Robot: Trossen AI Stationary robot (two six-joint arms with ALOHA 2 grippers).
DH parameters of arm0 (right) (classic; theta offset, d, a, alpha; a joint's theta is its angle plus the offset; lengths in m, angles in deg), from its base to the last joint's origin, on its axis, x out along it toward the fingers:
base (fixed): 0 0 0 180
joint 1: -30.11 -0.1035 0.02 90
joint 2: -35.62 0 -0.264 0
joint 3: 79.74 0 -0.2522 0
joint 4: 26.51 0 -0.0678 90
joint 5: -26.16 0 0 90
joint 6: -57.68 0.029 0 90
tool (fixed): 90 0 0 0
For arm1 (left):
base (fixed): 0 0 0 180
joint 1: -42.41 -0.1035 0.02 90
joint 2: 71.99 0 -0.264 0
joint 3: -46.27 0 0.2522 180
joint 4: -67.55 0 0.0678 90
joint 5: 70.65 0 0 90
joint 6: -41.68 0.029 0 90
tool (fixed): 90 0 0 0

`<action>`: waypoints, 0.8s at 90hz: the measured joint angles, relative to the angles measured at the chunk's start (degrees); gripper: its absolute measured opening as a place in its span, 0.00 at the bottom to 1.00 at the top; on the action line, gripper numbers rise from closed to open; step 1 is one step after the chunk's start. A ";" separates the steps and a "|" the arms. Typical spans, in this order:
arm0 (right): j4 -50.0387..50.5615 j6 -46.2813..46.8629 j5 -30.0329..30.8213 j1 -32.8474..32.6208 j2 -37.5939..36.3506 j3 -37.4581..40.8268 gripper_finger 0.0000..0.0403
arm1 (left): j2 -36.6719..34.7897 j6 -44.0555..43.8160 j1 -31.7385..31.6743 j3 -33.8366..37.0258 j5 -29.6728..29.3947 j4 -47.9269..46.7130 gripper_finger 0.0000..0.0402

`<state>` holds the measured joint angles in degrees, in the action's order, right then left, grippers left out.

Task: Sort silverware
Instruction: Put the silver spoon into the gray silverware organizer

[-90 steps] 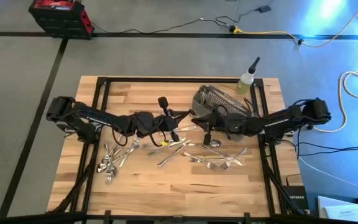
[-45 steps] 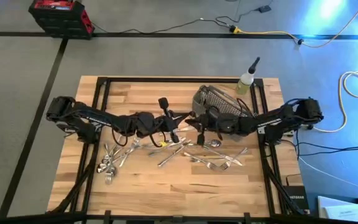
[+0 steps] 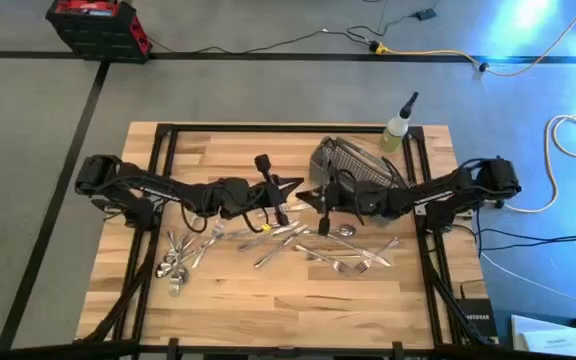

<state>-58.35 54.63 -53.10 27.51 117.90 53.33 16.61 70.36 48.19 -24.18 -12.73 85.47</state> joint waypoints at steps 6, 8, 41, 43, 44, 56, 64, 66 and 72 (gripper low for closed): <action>0.12 0.00 0.02 0.01 0.00 0.00 0.00 | 0.00 1.43 0.01 0.00 -0.16 -0.36 0.00; 0.25 0.00 0.02 0.01 0.00 0.00 0.00 | 0.00 2.17 0.02 0.00 -0.54 -0.39 0.00; 3.54 -0.01 3.32 0.36 -2.87 0.05 0.00 | 0.00 -1.85 1.58 0.02 -19.32 -12.72 0.00; 4.18 -0.09 3.66 0.45 -3.37 0.07 0.00 | 0.00 -3.63 1.40 0.02 -20.52 -14.39 0.00; 4.36 -0.09 3.91 0.49 -3.62 0.07 0.00 | 0.00 -4.47 1.33 0.02 -20.92 -15.21 0.00; 6.98 -0.17 6.62 2.33 -6.90 0.09 0.00 | 0.00 -13.20 0.14 0.79 -20.79 -23.41 0.00; 8.90 -0.07 7.75 4.31 -8.86 0.09 0.00 | 0.00 -16.83 -0.09 3.86 -19.61 -23.18 0.00; 9.35 0.01 7.80 5.01 -9.20 0.09 0.00 | 0.00 -17.86 -0.11 4.72 -19.36 -22.95 0.00; 11.63 0.34 8.17 7.27 -9.99 0.09 0.00 | 0.00 -20.44 -0.09 7.55 -18.31 -21.67 0.00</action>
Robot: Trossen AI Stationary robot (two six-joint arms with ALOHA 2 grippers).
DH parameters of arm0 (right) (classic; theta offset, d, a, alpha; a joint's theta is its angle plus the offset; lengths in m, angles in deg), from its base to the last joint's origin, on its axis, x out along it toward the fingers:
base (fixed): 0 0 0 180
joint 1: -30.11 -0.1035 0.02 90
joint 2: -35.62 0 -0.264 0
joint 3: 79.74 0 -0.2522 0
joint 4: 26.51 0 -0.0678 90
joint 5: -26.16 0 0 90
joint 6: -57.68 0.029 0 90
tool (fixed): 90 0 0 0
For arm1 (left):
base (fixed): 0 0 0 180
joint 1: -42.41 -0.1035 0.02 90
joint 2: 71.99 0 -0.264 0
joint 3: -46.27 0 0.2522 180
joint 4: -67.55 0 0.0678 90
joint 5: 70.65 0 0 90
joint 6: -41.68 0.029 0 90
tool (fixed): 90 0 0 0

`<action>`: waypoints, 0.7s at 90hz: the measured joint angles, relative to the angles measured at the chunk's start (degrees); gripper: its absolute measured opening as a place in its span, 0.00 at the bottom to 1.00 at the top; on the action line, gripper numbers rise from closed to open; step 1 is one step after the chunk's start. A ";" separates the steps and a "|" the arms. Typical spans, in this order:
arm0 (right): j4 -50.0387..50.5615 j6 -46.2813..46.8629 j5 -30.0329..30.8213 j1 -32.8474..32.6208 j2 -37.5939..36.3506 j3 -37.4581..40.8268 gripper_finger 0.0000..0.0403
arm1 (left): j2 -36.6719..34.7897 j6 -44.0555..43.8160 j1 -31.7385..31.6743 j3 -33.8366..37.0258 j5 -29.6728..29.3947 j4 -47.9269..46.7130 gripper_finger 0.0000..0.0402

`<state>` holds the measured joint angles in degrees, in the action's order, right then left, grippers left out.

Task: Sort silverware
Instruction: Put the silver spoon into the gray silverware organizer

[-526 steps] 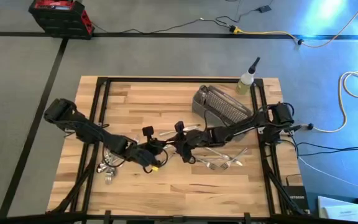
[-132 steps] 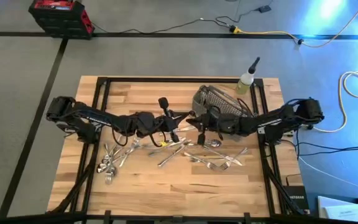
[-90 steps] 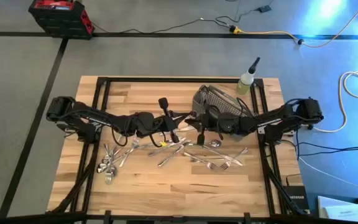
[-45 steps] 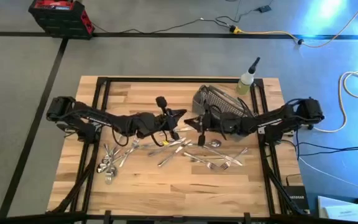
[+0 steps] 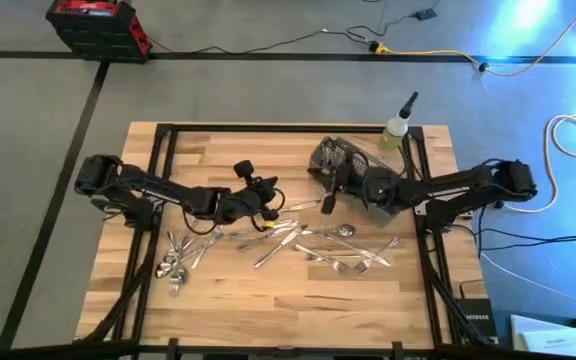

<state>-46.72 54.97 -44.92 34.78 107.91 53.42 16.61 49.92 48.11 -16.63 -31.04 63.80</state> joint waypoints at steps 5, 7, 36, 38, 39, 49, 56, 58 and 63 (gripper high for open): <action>1.28 1.00 0.03 2.20 -0.07 0.00 0.00 | 0.00 -2.87 -0.02 2.27 1.01 1.81 0.00; 1.87 1.41 -0.01 3.08 -0.07 0.00 0.00 | 0.00 -3.75 0.12 3.40 1.37 2.78 0.00; 6.25 5.34 -2.02 13.46 0.15 0.00 0.00 | 0.02 -11.26 3.70 14.54 2.85 16.03 0.00; 6.32 5.37 -2.01 13.93 0.15 -0.02 0.00 | 0.02 -11.37 3.90 14.84 2.84 16.61 0.00; 6.36 5.36 -2.01 14.15 0.15 -0.02 0.00 | 0.02 -11.43 3.99 14.96 2.83 16.76 0.00; 6.63 5.39 -2.76 15.86 0.15 -0.02 0.00 | 0.02 -11.99 4.54 15.14 2.84 16.49 0.00; 6.88 6.24 -3.12 16.57 0.14 -0.05 0.00 | 0.02 -12.28 4.52 15.14 2.84 16.57 0.00; 6.90 6.68 -3.16 16.78 0.11 -0.08 0.00 | 0.02 -12.31 4.52 15.14 2.83 16.52 0.00; 7.01 7.22 -3.39 16.85 0.09 -0.11 0.00 | 0.02 -12.33 4.48 15.14 2.81 16.51 0.00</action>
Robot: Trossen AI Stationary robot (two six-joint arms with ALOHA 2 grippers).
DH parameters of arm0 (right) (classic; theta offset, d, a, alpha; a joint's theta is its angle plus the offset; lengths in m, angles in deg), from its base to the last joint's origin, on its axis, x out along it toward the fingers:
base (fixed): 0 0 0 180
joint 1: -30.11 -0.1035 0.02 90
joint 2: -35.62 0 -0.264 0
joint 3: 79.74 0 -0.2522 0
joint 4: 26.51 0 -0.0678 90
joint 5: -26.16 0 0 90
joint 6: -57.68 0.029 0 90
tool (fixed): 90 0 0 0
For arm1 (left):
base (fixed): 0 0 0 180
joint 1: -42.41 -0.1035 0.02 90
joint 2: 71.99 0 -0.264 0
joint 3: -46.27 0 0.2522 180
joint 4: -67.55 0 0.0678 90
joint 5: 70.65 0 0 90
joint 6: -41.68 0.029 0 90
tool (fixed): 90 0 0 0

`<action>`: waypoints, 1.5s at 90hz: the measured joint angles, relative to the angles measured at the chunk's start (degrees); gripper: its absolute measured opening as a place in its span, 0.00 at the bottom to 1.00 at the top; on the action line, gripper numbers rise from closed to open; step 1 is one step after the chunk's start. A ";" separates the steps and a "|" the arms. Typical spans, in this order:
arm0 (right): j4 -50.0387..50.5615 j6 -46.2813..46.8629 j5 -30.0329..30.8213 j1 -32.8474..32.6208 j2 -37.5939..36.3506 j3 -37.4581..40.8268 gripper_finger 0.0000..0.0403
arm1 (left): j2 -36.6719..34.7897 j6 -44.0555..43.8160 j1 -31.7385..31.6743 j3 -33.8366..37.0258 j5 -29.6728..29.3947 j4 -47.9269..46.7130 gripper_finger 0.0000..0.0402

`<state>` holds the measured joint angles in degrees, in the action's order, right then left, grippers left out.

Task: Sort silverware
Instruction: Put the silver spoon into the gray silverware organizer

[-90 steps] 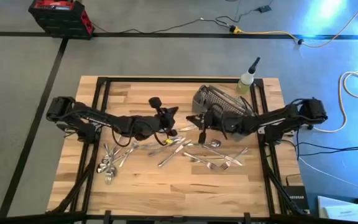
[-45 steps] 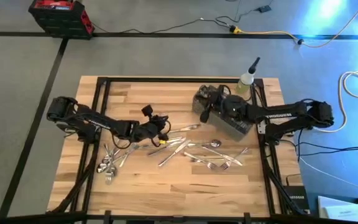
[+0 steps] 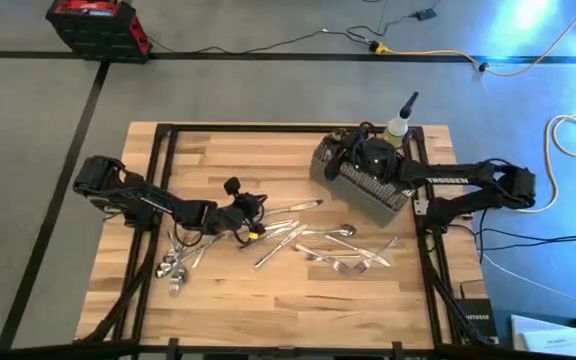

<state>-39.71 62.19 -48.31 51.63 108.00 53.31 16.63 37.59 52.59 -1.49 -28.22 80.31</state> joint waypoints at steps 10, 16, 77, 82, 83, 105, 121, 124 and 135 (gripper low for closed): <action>0.03 0.25 -0.02 -0.07 0.00 0.00 0.00 | 0.00 -0.01 0.02 0.00 0.02 0.01 0.00; 0.07 0.38 -0.04 -0.07 0.00 0.00 0.00 | 0.00 -0.01 0.02 0.00 0.02 -0.01 0.00; 5.31 3.01 -4.26 3.76 0.20 -3.34 0.00 | -0.02 -0.01 -0.04 0.00 0.02 -0.21 0.00; 7.83 3.78 -4.87 3.78 0.20 -4.65 0.00 | -0.02 -0.01 -0.04 0.00 0.01 -0.23 0.00; 8.41 3.74 -4.82 3.78 0.20 -4.93 0.00 | -0.02 -0.01 -0.04 0.00 0.02 -0.23 0.00; 15.32 3.87 -4.84 3.63 0.20 -7.37 0.00 | -0.02 -0.49 -0.07 0.00 0.02 -0.17 0.00; 15.24 3.85 -4.76 3.63 0.20 -7.37 0.00 | -0.02 -0.47 -0.07 0.00 0.02 -0.17 0.00; 15.26 3.85 -4.74 3.63 0.20 -7.37 0.00 | -0.02 -0.47 -0.07 0.00 0.02 -0.19 0.00; 15.27 3.85 -4.72 3.63 0.82 -7.43 0.00 | -0.02 -0.47 -0.07 0.00 0.02 -0.24 0.00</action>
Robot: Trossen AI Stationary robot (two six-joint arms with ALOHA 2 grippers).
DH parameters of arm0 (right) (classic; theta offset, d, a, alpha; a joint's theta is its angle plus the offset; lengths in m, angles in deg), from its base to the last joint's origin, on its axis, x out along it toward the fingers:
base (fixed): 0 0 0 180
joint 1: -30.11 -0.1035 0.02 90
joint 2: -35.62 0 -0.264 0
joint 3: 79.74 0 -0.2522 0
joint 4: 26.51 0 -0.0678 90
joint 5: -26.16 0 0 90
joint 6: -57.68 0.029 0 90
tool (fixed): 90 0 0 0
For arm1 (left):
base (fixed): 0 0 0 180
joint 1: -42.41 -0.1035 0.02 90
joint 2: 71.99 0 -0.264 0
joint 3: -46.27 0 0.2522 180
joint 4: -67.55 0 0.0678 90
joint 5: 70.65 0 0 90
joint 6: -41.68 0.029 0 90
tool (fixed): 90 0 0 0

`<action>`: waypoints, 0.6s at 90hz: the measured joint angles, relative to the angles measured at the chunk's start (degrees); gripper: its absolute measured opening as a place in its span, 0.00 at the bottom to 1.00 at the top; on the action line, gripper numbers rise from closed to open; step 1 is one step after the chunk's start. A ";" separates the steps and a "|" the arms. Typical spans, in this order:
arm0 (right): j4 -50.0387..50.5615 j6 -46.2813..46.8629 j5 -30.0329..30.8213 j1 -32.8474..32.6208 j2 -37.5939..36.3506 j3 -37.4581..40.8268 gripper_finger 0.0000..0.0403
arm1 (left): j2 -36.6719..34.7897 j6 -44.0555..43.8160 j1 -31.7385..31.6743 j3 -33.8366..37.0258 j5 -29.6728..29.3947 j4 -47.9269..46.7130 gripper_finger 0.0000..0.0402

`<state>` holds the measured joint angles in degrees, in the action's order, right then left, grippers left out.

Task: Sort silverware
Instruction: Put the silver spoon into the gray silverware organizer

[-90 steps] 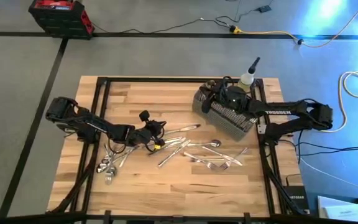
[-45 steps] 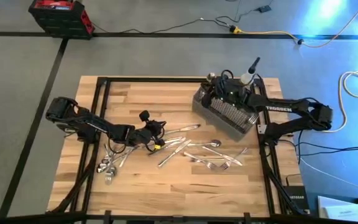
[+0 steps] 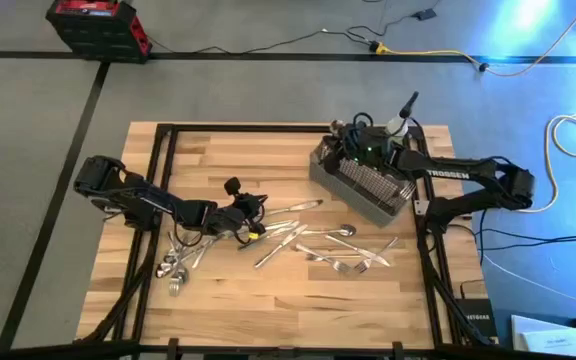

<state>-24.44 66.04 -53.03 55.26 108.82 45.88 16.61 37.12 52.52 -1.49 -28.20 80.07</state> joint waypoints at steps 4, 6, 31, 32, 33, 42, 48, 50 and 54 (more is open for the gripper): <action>-0.26 -0.02 -0.01 0.00 0.45 0.00 0.00 | 0.00 0.00 -0.02 0.00 0.00 -0.04 0.00; -0.18 0.00 -0.06 0.00 0.60 0.00 0.01 | 0.00 0.00 -0.02 0.00 0.00 -0.05 0.00; -1.62 0.40 -0.33 0.00 2.79 -0.17 0.11 | 0.00 -0.34 -0.02 0.00 0.02 -0.23 0.00; -1.69 0.40 -0.35 0.00 2.79 -0.17 0.12 | 0.00 -0.34 -0.02 0.00 0.02 -0.23 0.00; -1.78 0.43 -0.35 0.00 2.80 -0.17 0.12 | 0.00 -0.33 -0.02 0.00 0.02 -0.23 0.00; -2.30 0.39 -0.43 0.00 2.82 -0.15 0.18 | 0.00 -0.33 -0.02 0.00 0.02 -0.23 0.00; -3.62 0.29 -0.39 0.00 2.52 0.00 0.22 | 0.00 -0.33 -0.02 0.00 0.02 -0.27 0.00; -4.21 0.29 -0.39 0.00 2.25 0.02 0.22 | 0.00 -0.33 -0.02 0.00 0.02 -0.28 0.00; -6.04 0.29 -0.37 0.02 1.44 0.02 0.24 | 0.00 -0.31 -0.02 0.00 0.12 -0.40 0.00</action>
<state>-30.48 66.32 -53.40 55.28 110.25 45.90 16.61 36.81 52.50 -1.49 -28.08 79.67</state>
